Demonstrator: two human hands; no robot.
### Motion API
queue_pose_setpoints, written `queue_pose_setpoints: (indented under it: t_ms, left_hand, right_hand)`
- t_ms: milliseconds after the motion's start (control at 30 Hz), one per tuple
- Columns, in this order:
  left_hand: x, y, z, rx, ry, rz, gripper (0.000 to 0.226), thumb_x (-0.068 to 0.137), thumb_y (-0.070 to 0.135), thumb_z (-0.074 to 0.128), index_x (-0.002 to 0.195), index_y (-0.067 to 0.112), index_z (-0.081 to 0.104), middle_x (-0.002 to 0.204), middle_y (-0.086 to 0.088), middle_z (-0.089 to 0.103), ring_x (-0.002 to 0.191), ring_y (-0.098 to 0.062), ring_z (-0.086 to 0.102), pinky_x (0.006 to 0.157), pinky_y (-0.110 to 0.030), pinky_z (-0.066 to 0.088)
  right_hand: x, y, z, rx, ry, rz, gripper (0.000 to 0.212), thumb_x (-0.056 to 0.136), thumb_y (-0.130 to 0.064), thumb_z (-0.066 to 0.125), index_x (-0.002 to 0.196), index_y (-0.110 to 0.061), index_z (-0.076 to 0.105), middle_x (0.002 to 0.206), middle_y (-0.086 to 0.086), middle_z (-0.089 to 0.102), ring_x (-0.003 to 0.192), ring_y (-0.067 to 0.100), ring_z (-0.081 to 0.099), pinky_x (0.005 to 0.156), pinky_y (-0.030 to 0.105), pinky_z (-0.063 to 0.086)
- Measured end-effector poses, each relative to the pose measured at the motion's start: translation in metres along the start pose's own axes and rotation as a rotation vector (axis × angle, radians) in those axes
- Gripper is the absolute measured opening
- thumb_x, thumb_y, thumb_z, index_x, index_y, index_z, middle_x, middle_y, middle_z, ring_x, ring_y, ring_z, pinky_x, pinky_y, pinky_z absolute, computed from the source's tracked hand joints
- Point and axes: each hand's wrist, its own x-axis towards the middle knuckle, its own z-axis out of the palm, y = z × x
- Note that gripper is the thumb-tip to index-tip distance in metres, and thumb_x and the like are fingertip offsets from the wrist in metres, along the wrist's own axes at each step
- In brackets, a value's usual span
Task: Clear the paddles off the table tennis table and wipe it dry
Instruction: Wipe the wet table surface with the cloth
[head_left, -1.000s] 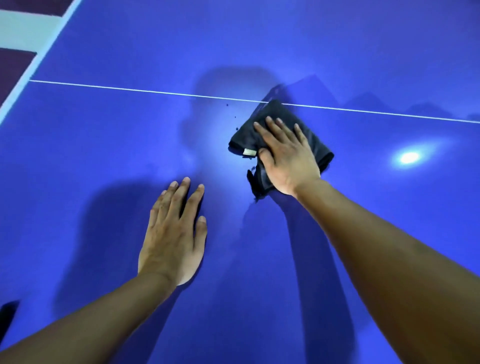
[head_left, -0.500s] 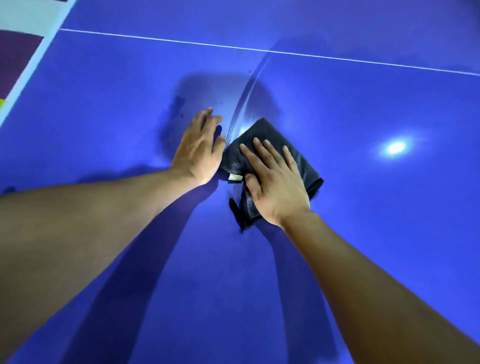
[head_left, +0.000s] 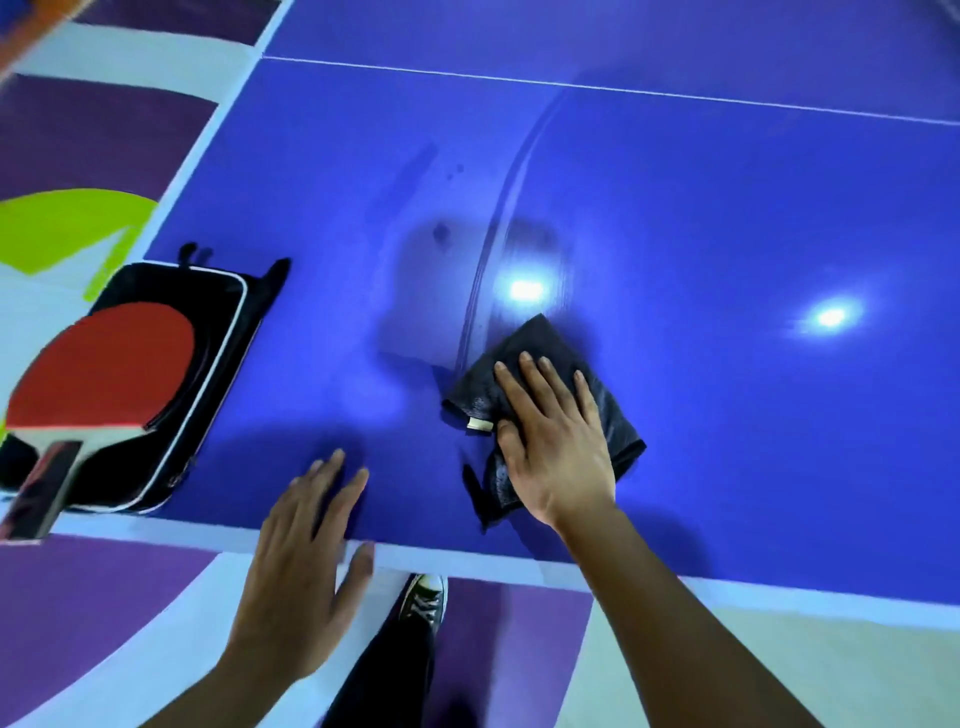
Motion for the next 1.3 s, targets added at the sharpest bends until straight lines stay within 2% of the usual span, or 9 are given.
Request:
queue_pose_setpoints:
  t_ms: [100, 267, 533, 667, 767, 833, 1000, 1133, 1300]
  left_hand:
    - [-0.048, -0.007, -0.004, 0.013, -0.06, -0.004, 0.064, 0.102, 0.049, 0.03, 0.16, 0.02, 0.03, 0.169, -0.003, 0.019, 0.156, -0.025, 0.019, 0.126, -0.034, 0.01]
    - [-0.066, -0.01, -0.005, -0.068, -0.091, -0.039, 0.067, 0.1, 0.049, 0.036, 0.162, 0.029, 0.021, 0.17, 0.008, 0.009, 0.158, -0.018, 0.008, 0.125, -0.026, 0.002]
    - [-0.069, -0.017, -0.007, -0.095, -0.086, 0.022, 0.069, 0.098, 0.046, 0.04, 0.161, 0.024, 0.023, 0.171, 0.003, 0.01, 0.157, -0.017, 0.008, 0.126, -0.032, 0.007]
    - [-0.066, -0.037, -0.032, -0.066, -0.101, 0.182, 0.06, 0.099, 0.033, 0.041, 0.158, 0.021, 0.034, 0.169, 0.002, 0.02, 0.156, -0.019, 0.019, 0.122, -0.034, 0.022]
    - [-0.057, -0.063, -0.071, -0.046, 0.022, 0.24, 0.054, 0.097, 0.021, 0.042, 0.151, 0.014, 0.047, 0.164, -0.006, 0.032, 0.154, -0.027, 0.026, 0.122, -0.041, 0.025]
    - [-0.044, -0.085, -0.096, 0.003, 0.104, 0.216, 0.052, 0.096, 0.02, 0.044, 0.147, 0.011, 0.051, 0.161, -0.01, 0.037, 0.151, -0.033, 0.03, 0.12, -0.048, 0.027]
    - [-0.008, -0.152, -0.118, 0.181, 0.119, 0.115, 0.055, 0.089, 0.018, 0.052, 0.143, 0.008, 0.055, 0.156, -0.018, 0.042, 0.146, -0.044, 0.035, 0.115, -0.061, 0.03]
    - [0.002, -0.174, -0.115, 0.227, 0.086, 0.135, 0.056, 0.091, 0.025, 0.044, 0.145, 0.012, 0.054, 0.156, -0.018, 0.043, 0.145, -0.041, 0.038, 0.118, -0.059, 0.029]
    - [0.001, -0.176, -0.114, 0.208, 0.08, 0.146, 0.058, 0.088, 0.024, 0.044, 0.144, 0.012, 0.055, 0.156, -0.019, 0.043, 0.143, -0.04, 0.04, 0.117, -0.059, 0.029]
  right_hand:
    - [-0.047, -0.022, 0.011, 0.003, 0.043, 0.096, 0.063, 0.101, -0.043, 0.025, 0.163, -0.033, 0.022, 0.171, -0.005, 0.017, 0.158, 0.011, 0.004, 0.128, 0.043, -0.002]
    - [-0.103, -0.05, 0.028, 0.004, 0.051, 0.067, 0.06, 0.102, -0.042, 0.03, 0.162, -0.033, 0.027, 0.17, -0.006, 0.02, 0.158, 0.012, 0.007, 0.128, 0.045, 0.004]
    - [-0.094, -0.036, 0.024, -0.058, 0.007, 0.02, 0.061, 0.103, -0.048, 0.02, 0.163, -0.037, 0.017, 0.171, -0.009, 0.012, 0.157, 0.005, 0.0, 0.129, 0.04, 0.0]
    - [-0.061, -0.041, 0.027, -0.067, 0.144, 0.344, 0.064, 0.101, -0.049, 0.019, 0.163, -0.034, 0.018, 0.172, -0.003, 0.012, 0.158, 0.012, 0.003, 0.128, 0.04, -0.004]
    - [-0.03, -0.074, 0.04, -0.043, 0.21, 0.615, 0.062, 0.104, -0.043, 0.024, 0.164, -0.029, 0.014, 0.172, 0.001, 0.009, 0.159, 0.017, 0.002, 0.128, 0.044, -0.006]
    - [-0.014, -0.1, 0.048, -0.038, 0.236, 0.679, 0.062, 0.105, -0.04, 0.027, 0.165, -0.026, 0.014, 0.172, 0.003, 0.009, 0.159, 0.019, 0.002, 0.128, 0.047, -0.005]
    - [0.015, -0.209, 0.083, -0.038, 0.229, 0.501, 0.07, 0.096, -0.043, 0.02, 0.164, -0.023, 0.021, 0.171, 0.006, 0.016, 0.158, 0.021, 0.009, 0.128, 0.049, 0.001]
    - [0.01, -0.299, 0.119, 0.002, 0.27, 0.35, 0.066, 0.098, -0.036, 0.04, 0.16, -0.018, 0.032, 0.167, 0.008, 0.028, 0.156, 0.022, 0.02, 0.127, 0.05, 0.011]
    - [0.001, -0.284, 0.115, -0.036, 0.198, 0.265, 0.061, 0.102, -0.04, 0.033, 0.161, -0.023, 0.032, 0.168, 0.001, 0.027, 0.157, 0.016, 0.018, 0.128, 0.045, 0.009]
